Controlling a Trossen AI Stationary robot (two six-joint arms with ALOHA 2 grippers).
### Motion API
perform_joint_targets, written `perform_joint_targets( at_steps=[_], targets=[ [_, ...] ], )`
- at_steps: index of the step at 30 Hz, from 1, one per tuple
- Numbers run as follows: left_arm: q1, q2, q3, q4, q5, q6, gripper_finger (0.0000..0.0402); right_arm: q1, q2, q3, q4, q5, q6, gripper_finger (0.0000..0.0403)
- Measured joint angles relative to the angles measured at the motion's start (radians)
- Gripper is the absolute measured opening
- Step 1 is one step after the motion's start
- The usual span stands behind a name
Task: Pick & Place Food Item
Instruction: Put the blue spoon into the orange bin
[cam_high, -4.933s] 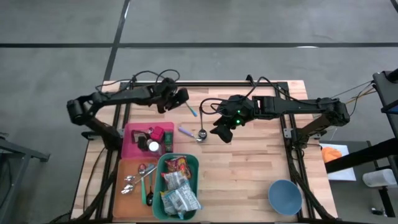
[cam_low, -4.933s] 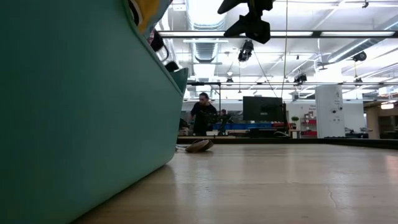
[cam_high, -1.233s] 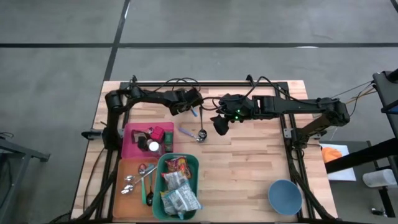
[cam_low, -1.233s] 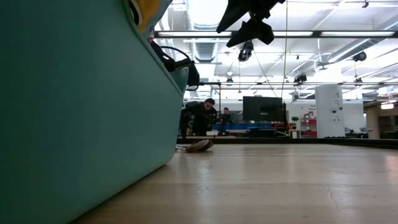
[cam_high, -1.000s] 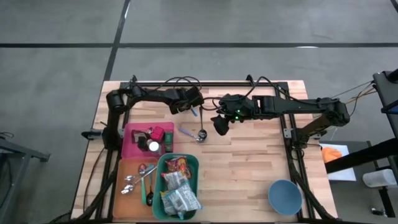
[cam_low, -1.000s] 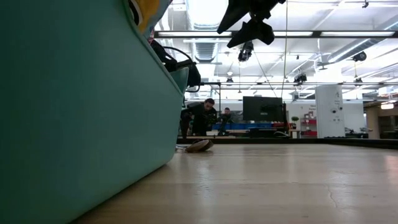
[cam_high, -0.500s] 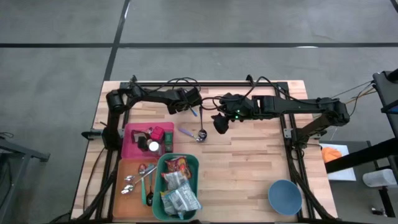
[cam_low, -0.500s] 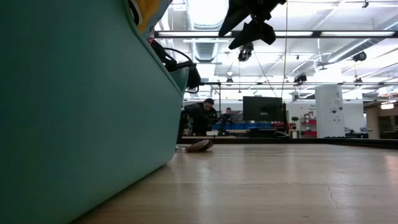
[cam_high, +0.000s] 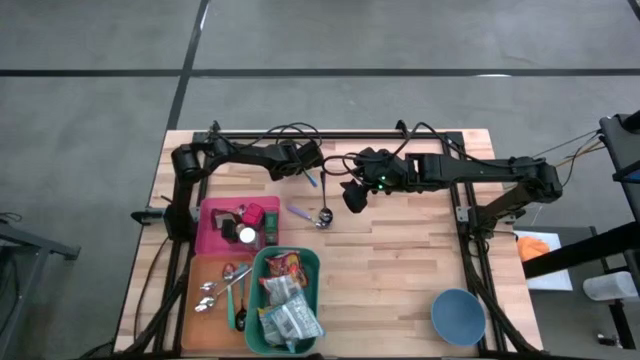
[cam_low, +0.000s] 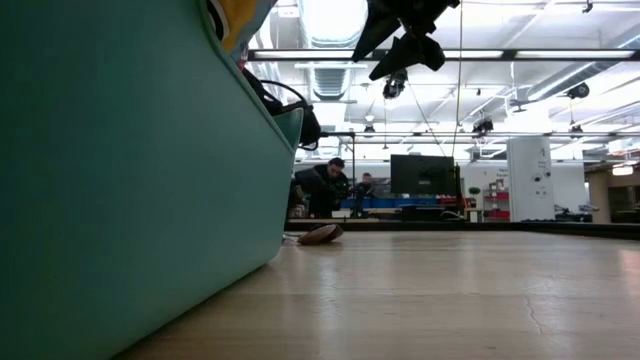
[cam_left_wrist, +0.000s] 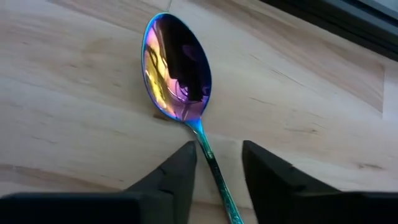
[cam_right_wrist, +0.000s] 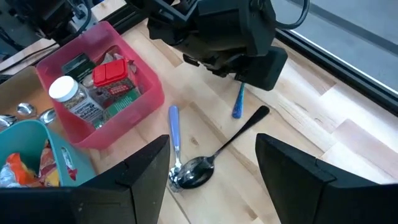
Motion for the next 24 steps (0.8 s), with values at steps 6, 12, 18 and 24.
perform_joint_targets(
  at_steps=[6,12,18,24],
  targets=[
    [0.001,0.001,0.000,-0.004,0.013,0.020,0.0063,0.000,0.000,0.000,0.000,0.000,0.001,0.0233],
    [-0.013,0.001,0.000,-0.006,0.032,0.020,0.0024,0.000,0.000,0.000,0.000,-0.001,0.002,0.0233],
    [-0.046,0.001,0.001,-0.008,0.061,0.045,0.0017,0.000,0.000,0.000,0.000,-0.001,0.004,0.0233],
    [-0.075,0.001,0.002,-0.013,0.070,0.051,0.0017,0.000,0.000,0.000,0.001,-0.002,0.004,0.0233]
  ],
)
